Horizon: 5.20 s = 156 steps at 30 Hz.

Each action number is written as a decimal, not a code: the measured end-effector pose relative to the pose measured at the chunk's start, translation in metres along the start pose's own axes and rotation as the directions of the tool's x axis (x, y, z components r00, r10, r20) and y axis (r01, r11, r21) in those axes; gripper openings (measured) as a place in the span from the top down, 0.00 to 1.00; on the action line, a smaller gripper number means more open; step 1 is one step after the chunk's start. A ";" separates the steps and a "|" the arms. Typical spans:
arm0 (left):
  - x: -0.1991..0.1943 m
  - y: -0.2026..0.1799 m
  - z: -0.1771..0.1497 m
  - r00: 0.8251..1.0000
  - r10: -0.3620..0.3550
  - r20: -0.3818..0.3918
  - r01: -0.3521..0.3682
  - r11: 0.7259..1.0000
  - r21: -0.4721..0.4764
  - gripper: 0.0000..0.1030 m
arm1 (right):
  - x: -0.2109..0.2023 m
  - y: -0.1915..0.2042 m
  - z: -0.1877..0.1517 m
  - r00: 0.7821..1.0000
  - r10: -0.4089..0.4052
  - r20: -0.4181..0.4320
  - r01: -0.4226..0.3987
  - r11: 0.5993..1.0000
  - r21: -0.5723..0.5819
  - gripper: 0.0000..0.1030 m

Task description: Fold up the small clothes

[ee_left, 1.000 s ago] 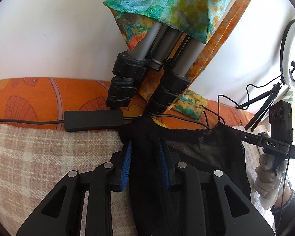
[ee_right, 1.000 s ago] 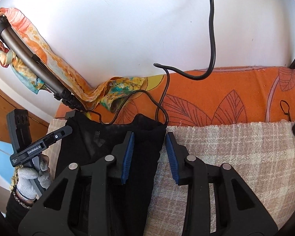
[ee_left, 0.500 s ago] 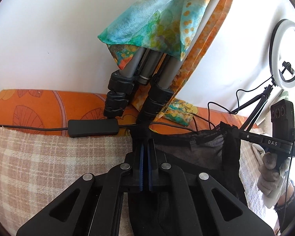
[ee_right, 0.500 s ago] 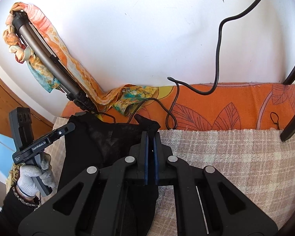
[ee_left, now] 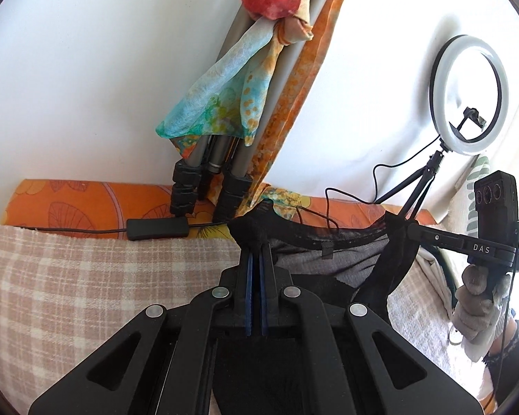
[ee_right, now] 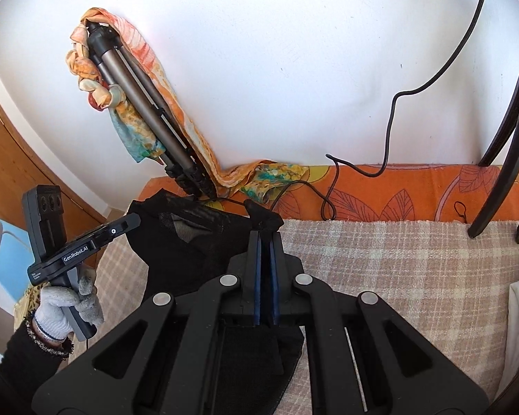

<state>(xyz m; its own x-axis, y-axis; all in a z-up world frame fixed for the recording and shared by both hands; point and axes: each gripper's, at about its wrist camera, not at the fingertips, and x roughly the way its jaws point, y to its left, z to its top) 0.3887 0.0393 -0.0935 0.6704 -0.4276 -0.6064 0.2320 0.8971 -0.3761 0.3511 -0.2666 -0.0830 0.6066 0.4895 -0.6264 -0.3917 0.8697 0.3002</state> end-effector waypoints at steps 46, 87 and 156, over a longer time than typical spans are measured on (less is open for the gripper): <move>-0.182 -0.030 -0.230 0.979 -0.097 -0.178 0.065 0.981 -0.181 0.73 | -0.154 0.051 -0.265 0.994 -0.020 -0.107 0.027 0.998 0.062 0.77; -0.152 -0.033 -0.229 0.962 -0.188 -0.196 0.119 0.940 -0.320 0.97 | -0.103 0.043 -0.276 0.971 0.101 -0.217 -0.039 0.961 0.274 0.90; -0.045 0.032 -0.132 0.988 -0.084 -0.130 0.040 0.950 -0.308 0.99 | -0.001 -0.012 -0.145 0.992 -0.028 -0.125 0.058 0.970 0.238 0.95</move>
<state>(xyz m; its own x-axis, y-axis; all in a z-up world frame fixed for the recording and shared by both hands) 0.2723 0.0722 -0.1706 0.5514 -0.5119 -0.6587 0.0299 0.8013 -0.5975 0.2546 -0.2871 -0.1903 0.5263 0.4528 -0.7198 -0.1804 0.8866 0.4258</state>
